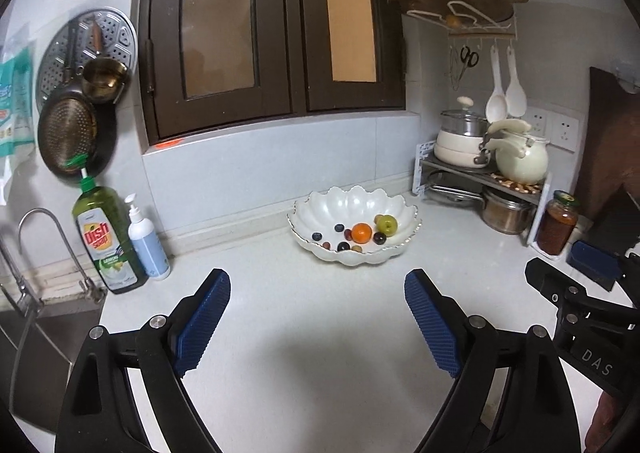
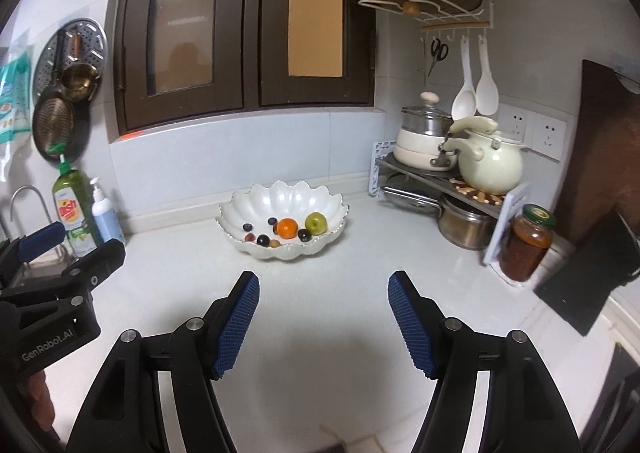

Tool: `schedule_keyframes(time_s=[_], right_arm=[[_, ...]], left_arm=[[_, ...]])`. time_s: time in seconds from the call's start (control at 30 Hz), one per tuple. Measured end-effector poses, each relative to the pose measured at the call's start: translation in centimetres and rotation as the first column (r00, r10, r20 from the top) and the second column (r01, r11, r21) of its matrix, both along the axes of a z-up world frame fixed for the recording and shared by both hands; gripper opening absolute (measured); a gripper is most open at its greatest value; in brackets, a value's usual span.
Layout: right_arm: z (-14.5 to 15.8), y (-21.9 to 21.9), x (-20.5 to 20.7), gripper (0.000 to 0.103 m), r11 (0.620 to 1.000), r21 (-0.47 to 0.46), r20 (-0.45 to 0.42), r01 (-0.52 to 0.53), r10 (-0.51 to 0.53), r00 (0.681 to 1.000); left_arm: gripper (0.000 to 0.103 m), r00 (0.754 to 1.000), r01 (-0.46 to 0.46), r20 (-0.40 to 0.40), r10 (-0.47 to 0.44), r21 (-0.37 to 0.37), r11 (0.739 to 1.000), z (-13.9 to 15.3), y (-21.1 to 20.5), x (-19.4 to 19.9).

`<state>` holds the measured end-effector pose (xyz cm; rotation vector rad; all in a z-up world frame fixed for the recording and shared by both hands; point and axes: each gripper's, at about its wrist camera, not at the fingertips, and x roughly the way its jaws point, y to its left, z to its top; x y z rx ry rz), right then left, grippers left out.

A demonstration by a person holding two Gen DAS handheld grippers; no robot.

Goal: Organize fruits

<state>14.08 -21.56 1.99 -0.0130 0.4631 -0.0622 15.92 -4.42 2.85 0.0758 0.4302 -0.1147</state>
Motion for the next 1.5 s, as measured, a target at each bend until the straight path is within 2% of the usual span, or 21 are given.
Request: schedule_keyframes(time_s=[0.2,0.3,0.73,1.1,1.5], right_arm=[[0.4,0.1,-4.5,0.068,1.0,-0.002,0.028,-0.004,0.004,1.0],[0.5,0.0,-6.2,0.074,1.0,-0.005,0.04,0.001,0.0,0.999],[0.8,0.0,-13.1,0.076,1.0,0.005,0.078,-0.027,0.027,0.997],[0.9,0.5,-16.4,0.076,0.999,-0.014,0.102,-0.029,0.03,0.994],[0.9,1.2,-17.5,0.076,0.999,-0.016,0.103,-0.04,0.041,0.994]], left_arm=[[0.093,1.0,-0.006,0.023,0.007,-0.015,1.0,0.5,0.1,-4.5],[0.097,0.999,-0.01,0.044,0.01,-0.006,1.0,0.9,0.1,-6.5],[0.103,0.995,-0.02,0.1,0.018,0.017,1.0,1.8,0.2,-14.4],[0.103,0.993,-0.032,0.116,0.031,0.006,0.999,1.9,0.9,-17.2],[0.103,0.992,-0.044,0.122,0.044,0.002,0.999,1.8,1.6,-18.6]])
